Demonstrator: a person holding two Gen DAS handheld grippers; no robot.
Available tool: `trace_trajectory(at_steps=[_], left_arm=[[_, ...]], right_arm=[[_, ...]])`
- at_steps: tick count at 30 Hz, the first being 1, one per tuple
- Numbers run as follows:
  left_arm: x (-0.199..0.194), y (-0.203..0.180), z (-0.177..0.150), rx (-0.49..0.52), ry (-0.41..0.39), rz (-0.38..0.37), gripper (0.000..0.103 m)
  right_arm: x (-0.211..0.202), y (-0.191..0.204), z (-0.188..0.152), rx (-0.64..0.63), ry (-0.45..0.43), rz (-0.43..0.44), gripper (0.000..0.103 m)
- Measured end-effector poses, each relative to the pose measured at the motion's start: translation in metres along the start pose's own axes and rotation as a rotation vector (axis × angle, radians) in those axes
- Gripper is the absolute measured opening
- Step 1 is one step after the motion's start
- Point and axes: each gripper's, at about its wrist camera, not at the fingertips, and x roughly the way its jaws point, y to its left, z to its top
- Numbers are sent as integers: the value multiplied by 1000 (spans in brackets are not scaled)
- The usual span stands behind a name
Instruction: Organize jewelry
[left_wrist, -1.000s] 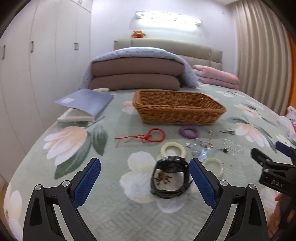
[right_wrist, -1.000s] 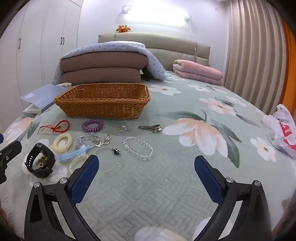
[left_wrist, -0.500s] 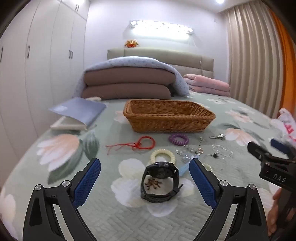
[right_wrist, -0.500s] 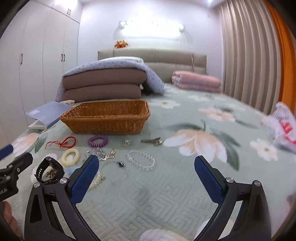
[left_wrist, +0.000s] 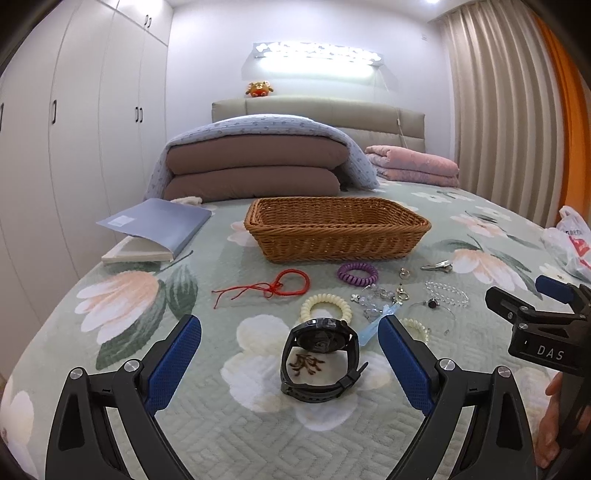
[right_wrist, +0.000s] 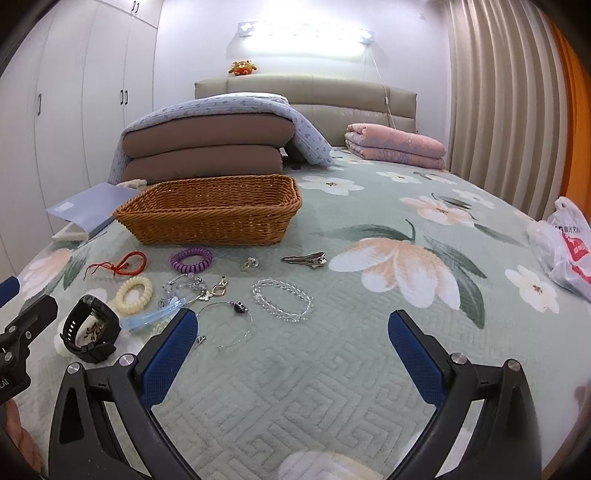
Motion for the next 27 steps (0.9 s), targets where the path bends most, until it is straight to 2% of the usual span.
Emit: trace_trajectory(at_steps=[7,27], left_arm=[[7,9,2,-38,37,-14,97],[9,7,-2,-51,39,-30,97]], right_arm=[[-1,-2,0,2,3,-1,103],[5,1,2,-5,30,8,103]])
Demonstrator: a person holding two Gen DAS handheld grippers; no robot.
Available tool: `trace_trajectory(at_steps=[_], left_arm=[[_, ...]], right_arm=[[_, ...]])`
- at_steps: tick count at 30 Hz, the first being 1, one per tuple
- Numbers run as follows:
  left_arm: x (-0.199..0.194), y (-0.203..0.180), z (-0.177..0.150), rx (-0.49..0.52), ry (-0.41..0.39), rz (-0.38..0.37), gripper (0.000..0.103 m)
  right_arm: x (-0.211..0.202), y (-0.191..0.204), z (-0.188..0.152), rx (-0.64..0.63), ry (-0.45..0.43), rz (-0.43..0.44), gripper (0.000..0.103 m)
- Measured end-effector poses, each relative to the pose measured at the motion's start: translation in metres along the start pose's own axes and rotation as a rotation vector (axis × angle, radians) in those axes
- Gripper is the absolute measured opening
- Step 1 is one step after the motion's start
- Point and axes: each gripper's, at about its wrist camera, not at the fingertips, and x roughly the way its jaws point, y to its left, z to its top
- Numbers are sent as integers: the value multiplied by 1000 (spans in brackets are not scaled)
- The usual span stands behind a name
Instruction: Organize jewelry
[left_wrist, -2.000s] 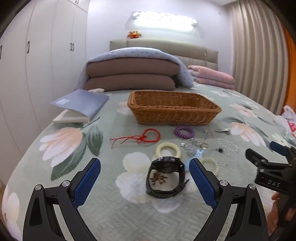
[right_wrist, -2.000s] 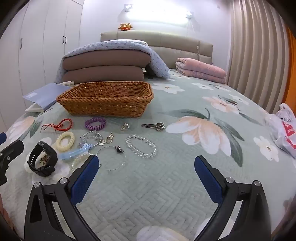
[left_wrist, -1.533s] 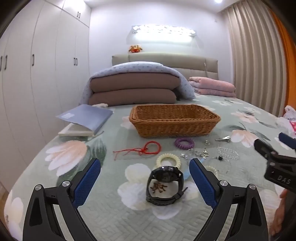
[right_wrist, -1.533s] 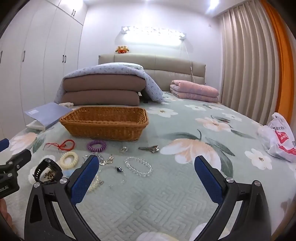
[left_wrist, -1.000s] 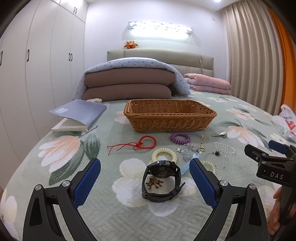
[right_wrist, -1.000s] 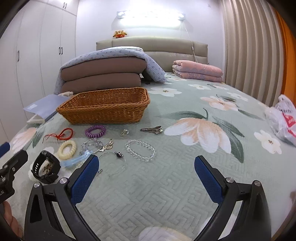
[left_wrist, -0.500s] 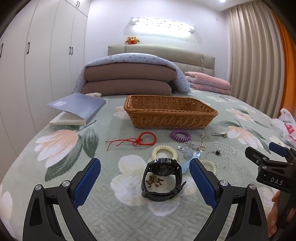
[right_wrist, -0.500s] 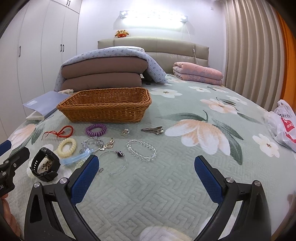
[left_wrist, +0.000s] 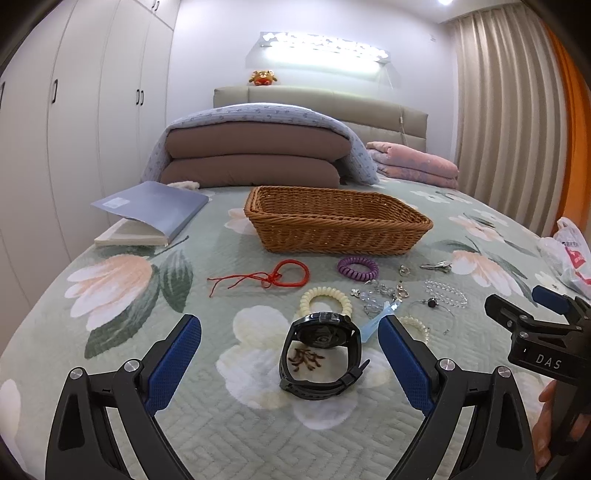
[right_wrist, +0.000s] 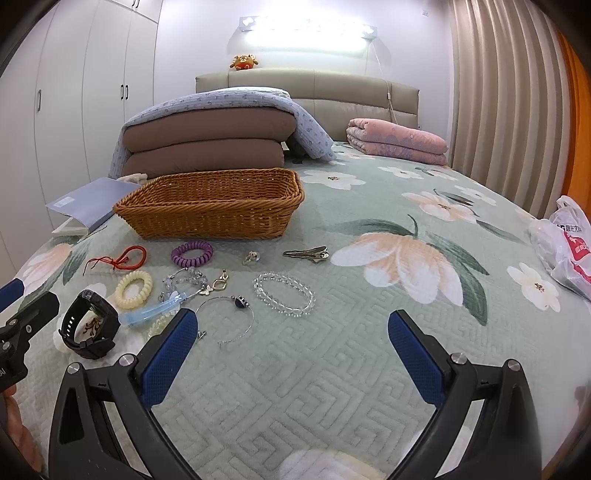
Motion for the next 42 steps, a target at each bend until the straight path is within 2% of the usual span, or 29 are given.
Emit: trace_trajectory(at_steps=[16,24,37,42], left_arm=[[-2,-7,-2,36,-18,18,97],[-1,-2,-2,5,0,0,97],[-2,-6,-2,38,-13,14,97],[1,1,1,4,12,-4,97]], right_arm=[[1,1,0,4,6,5,103],[1,0,-1,11,6,13,103],[0,-2,0,26,10,22,103],[0,-4,0,26,4,30,103]])
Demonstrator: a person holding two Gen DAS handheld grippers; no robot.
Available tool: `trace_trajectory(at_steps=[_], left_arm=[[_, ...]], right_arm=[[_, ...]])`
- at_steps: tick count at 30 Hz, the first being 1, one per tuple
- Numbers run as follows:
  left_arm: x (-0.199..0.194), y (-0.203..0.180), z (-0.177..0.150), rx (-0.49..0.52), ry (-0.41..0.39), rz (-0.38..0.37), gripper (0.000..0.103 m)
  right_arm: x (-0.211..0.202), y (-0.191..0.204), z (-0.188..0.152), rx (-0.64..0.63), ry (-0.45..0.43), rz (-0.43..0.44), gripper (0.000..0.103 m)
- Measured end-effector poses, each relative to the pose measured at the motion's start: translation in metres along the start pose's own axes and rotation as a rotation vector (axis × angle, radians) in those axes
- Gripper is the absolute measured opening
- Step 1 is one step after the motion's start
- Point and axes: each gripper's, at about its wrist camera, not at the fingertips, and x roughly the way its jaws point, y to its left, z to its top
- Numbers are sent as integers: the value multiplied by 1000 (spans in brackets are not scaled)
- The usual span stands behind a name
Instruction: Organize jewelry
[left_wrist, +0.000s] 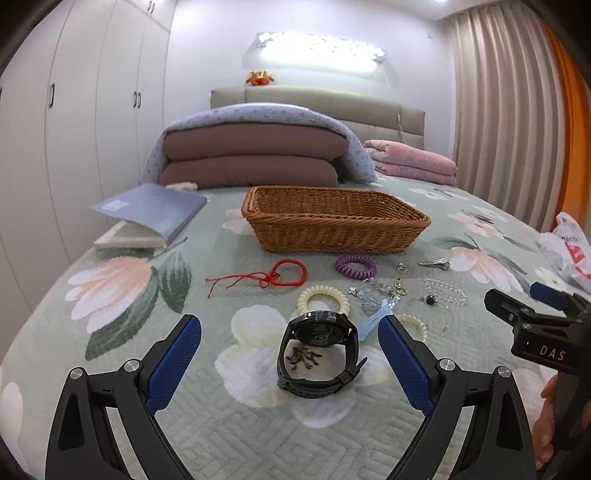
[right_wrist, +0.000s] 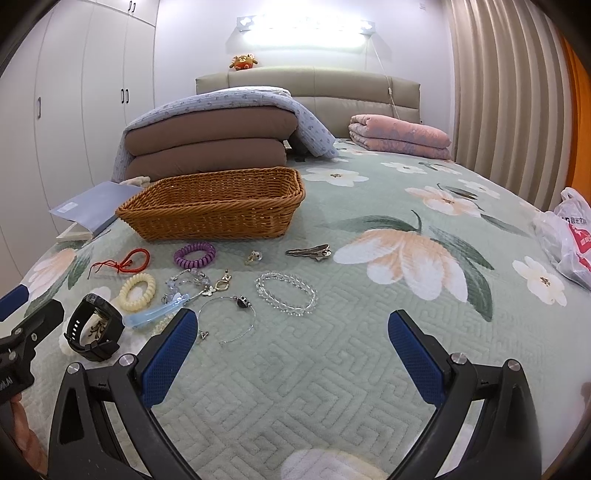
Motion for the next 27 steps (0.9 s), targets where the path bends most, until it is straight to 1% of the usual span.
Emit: trace_trajectory(at_steps=[3,4,5,7,9,10,12,13,14,15,16,17,18,19,20,21,22,23,24,25,26,27], left_arm=[[9,10,3,-41,60,-16,97],[12,16,3,-60,74,-24,97],[14,21,3,-84,87,-31,97],[20,29,4,-114,122,-39,96],[23,33,5,-119,148,-34,96],[23,34,6,-118,156,-40,96],[23,38,5,-126,169,-60,95],[22,40,6,-130,167,-71,94],[21,41,7,-129,166,-78,94],[21,42,8,-123,165,-81,93],[20,42,9,-119,164,-84,93],[21,42,9,-114,164,-90,92],[22,41,8,-114,165,-98,91],[23,40,7,-115,172,-109,87],[25,38,6,-116,183,-119,79],[27,37,5,-115,195,-124,73],[31,35,4,-107,211,-128,65],[34,33,2,-99,221,-128,62],[37,31,0,-93,231,-127,61],[38,29,-1,-91,236,-127,61],[40,27,-2,-87,244,-130,61],[41,26,-3,-85,250,-133,61]], right_arm=[[-3,-1,1,-3,-10,19,103],[-4,-2,2,-2,-14,30,100],[-5,-3,3,-1,-20,39,95],[-10,-7,5,1,-51,49,92],[-15,-10,11,-13,-74,57,90],[-17,-12,14,-18,-82,57,89],[-23,-19,20,-24,-114,24,89],[-24,-24,23,-24,-121,11,87],[-24,-28,25,-17,-122,14,81],[-22,-31,28,-7,-114,24,75],[-18,-33,33,1,-97,37,62],[-11,-33,38,2,-71,48,54],[-3,-32,43,-7,-42,54,54],[5,-29,47,-21,-18,59,54],[13,-28,49,-36,6,73,54],[20,-25,51,-50,22,82,54],[31,-21,53,-74,52,87,53],[42,-19,54,-96,80,88,52],[52,-18,53,-111,103,89,51],[63,-18,53,-120,134,92,48],[73,-19,51,-117,160,98,41],[80,-21,47,-109,179,107,40]])
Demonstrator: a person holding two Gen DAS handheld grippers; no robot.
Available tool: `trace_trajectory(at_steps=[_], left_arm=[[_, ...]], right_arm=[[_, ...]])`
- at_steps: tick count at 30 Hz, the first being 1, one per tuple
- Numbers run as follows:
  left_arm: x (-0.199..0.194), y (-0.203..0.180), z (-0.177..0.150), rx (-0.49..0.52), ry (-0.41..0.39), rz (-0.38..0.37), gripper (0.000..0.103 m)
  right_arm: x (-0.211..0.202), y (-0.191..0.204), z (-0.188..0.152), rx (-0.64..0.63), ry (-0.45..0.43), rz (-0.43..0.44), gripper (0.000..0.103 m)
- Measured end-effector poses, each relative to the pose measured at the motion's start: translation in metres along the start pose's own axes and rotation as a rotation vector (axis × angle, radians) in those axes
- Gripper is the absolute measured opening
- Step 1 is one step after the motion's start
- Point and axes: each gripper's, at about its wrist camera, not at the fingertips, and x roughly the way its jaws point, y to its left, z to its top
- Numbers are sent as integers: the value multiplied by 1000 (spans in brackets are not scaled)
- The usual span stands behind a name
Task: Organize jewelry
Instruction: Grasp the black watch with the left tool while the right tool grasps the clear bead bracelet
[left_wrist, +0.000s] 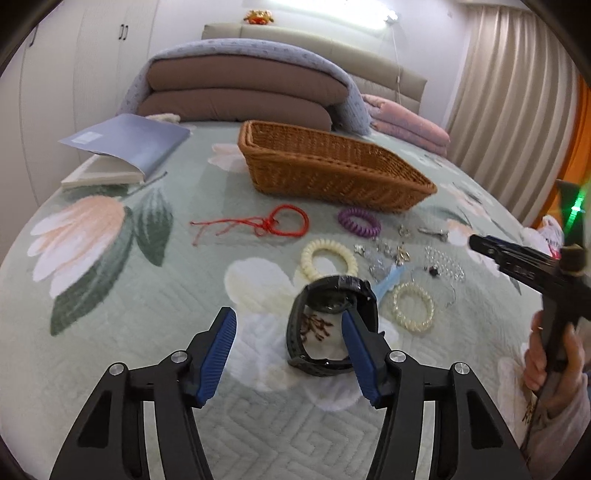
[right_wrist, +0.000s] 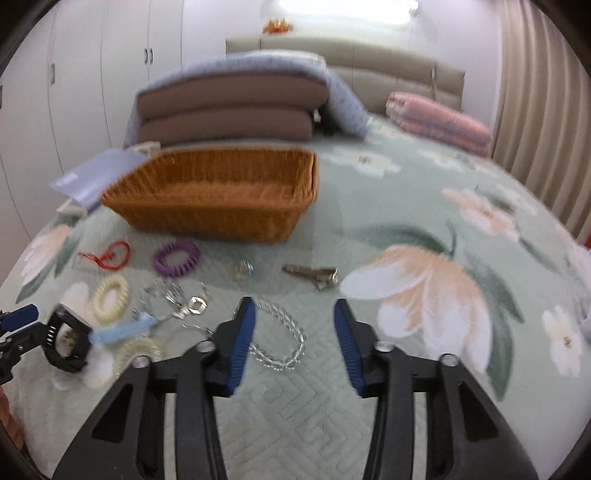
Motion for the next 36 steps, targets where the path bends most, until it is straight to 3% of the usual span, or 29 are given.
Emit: trace_trajectory(at_steps=[6,15,19,20,21,22,30,36], left_arm=[[14,-2,4,-13,46,-1,48],[34,-1,8,-47,99,15,23],[35,-3,7,-38,96,20,16],[34,-4,6,-33,94,22,14],[34,-6,6,-27,90,31,13],[33,-6,6,-24,87,37,11],[33,-2,7,-43,81,16,10],[24,3,9,-74,32,-10,10]], right_arm=[[19,-3,-4,25,51,30,39],[43,1,-7,17,163,-12,39],[49,-1,-5,23,164,-11,34],[51,-1,-3,25,166,-6,29],[53,-2,-2,26,168,4,23],[53,-1,-1,25,164,11,11],[41,11,-3,-19,109,-19,10],[28,4,-3,26,72,25,10]])
